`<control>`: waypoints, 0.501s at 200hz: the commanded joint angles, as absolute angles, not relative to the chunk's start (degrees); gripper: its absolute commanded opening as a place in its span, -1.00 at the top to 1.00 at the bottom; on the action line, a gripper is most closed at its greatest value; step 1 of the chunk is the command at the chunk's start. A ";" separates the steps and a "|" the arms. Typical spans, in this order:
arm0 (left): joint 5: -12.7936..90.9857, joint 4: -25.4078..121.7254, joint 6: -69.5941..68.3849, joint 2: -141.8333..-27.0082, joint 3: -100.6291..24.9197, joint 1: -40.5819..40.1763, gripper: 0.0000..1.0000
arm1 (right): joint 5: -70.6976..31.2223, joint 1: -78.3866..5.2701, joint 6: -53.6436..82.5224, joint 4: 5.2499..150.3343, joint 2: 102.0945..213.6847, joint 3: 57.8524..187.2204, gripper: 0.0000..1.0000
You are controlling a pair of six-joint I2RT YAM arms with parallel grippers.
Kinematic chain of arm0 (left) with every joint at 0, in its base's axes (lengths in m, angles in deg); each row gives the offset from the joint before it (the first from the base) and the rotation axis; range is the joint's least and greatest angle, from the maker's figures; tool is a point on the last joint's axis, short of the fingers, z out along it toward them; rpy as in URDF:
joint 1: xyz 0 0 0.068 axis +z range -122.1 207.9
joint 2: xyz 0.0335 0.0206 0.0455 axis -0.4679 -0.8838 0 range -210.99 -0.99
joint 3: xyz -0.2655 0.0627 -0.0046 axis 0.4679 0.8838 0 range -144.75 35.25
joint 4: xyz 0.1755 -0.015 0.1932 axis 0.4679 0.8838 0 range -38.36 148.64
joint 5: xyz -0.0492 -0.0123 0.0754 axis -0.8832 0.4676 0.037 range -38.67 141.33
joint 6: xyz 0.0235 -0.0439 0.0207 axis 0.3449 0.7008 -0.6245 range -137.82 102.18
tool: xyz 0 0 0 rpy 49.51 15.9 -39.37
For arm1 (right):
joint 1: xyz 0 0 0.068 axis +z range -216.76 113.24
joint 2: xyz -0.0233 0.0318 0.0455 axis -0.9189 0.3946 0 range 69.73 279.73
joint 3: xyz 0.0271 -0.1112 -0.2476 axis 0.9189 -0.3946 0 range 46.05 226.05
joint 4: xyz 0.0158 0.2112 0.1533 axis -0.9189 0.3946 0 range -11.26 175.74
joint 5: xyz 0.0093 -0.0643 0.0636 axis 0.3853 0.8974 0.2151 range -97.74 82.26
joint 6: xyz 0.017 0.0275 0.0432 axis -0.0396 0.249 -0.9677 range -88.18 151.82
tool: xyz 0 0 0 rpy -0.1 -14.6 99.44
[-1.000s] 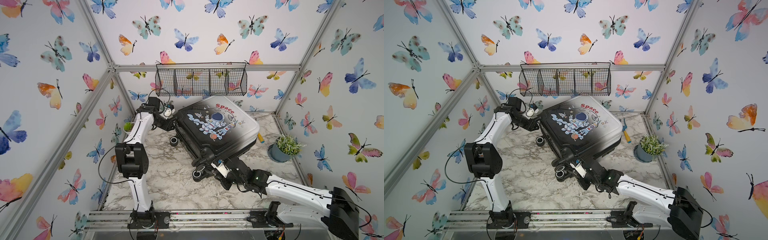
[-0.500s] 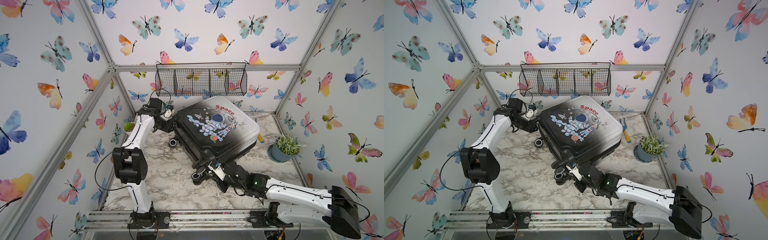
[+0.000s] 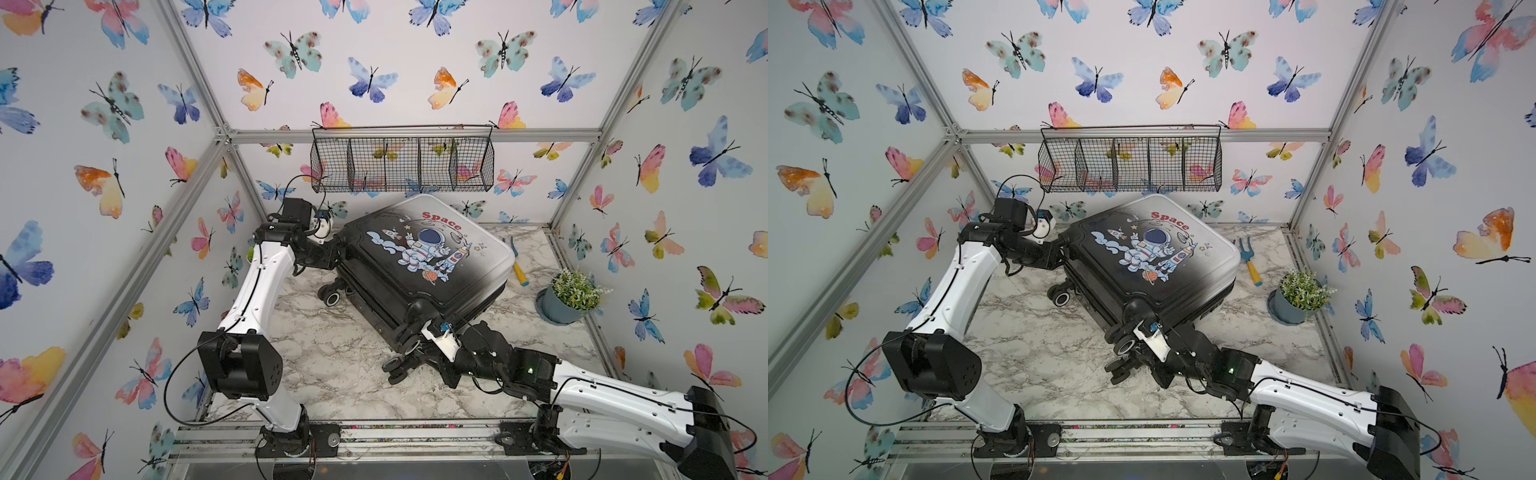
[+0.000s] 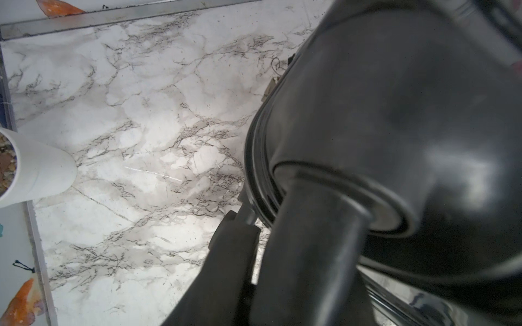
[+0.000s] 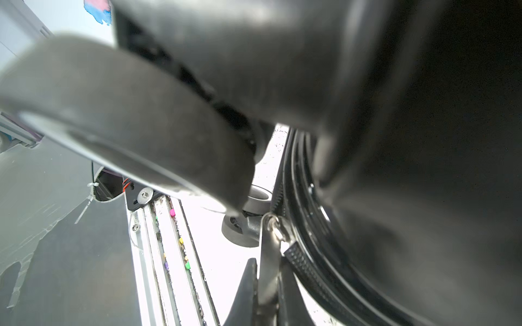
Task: Close the suitcase zippers
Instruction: Zip the zipper on the suitcase.
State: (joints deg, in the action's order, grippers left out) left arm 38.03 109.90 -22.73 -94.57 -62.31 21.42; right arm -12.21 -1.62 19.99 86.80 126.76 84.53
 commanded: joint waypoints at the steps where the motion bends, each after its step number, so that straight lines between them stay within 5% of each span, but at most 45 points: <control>1: 29.02 117.80 -5.77 -88.47 -64.61 17.93 1.00 | -16.97 -0.58 19.70 61.32 125.62 93.94 0.95; 35: 25.42 119.33 -2.21 -85.06 -65.82 17.57 1.00 | -16.47 -0.58 19.05 62.36 124.33 97.33 0.95; 100: 36.82 124.33 -1.31 -77.46 -65.15 25.39 1.00 | -9.38 -3.73 18.86 74.37 118.60 97.77 0.95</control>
State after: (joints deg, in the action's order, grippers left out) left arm 32.67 114.69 -5.09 -82.88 -64.45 25.33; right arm -11.97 -2.14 17.87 89.73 120.71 91.41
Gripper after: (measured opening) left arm 0.511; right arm 0.118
